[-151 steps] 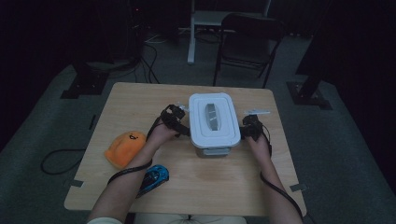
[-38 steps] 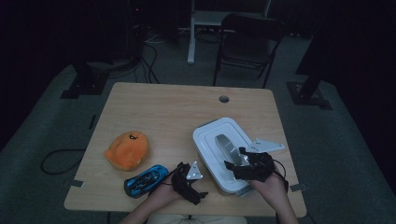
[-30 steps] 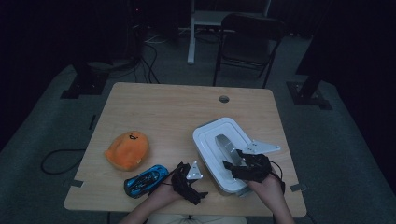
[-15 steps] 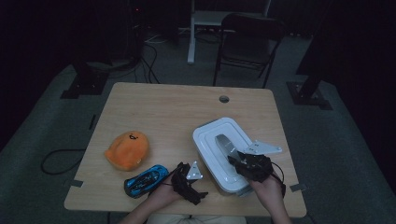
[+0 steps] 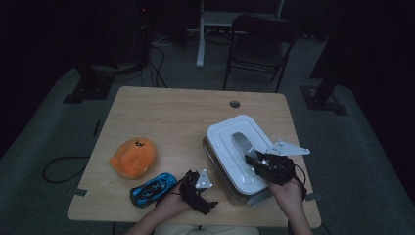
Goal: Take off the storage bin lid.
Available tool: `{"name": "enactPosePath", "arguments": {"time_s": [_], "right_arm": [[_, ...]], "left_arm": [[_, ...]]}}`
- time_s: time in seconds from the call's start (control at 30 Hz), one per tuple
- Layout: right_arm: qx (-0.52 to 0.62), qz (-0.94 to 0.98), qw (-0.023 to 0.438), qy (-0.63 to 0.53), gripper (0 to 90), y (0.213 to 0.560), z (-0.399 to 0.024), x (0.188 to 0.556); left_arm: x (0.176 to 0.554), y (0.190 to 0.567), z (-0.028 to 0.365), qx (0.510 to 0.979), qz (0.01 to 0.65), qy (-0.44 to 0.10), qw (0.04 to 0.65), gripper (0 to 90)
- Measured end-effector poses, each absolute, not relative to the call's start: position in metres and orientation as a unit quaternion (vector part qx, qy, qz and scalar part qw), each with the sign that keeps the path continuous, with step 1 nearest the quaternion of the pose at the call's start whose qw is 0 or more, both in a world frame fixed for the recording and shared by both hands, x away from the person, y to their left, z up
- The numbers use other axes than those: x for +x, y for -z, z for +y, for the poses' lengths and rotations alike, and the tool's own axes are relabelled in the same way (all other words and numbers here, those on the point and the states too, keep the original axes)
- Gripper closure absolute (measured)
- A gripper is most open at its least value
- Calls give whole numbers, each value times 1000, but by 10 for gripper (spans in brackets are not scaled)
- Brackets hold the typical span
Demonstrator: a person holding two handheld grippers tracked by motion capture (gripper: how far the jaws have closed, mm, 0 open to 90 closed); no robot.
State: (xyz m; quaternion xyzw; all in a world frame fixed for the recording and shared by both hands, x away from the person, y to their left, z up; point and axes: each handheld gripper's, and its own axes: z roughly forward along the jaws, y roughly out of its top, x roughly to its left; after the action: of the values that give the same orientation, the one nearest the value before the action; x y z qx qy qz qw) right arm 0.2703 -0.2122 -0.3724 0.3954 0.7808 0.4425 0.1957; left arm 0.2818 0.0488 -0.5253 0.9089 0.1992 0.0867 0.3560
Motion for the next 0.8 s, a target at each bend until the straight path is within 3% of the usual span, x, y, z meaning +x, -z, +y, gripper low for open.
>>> {"name": "enactPosePath", "arguments": {"time_s": [0.8], "right_arm": [[437,732,268,-449,673,340,-250,316]], "left_arm": [[282,525,49,909,198,-87,356,13]]}}
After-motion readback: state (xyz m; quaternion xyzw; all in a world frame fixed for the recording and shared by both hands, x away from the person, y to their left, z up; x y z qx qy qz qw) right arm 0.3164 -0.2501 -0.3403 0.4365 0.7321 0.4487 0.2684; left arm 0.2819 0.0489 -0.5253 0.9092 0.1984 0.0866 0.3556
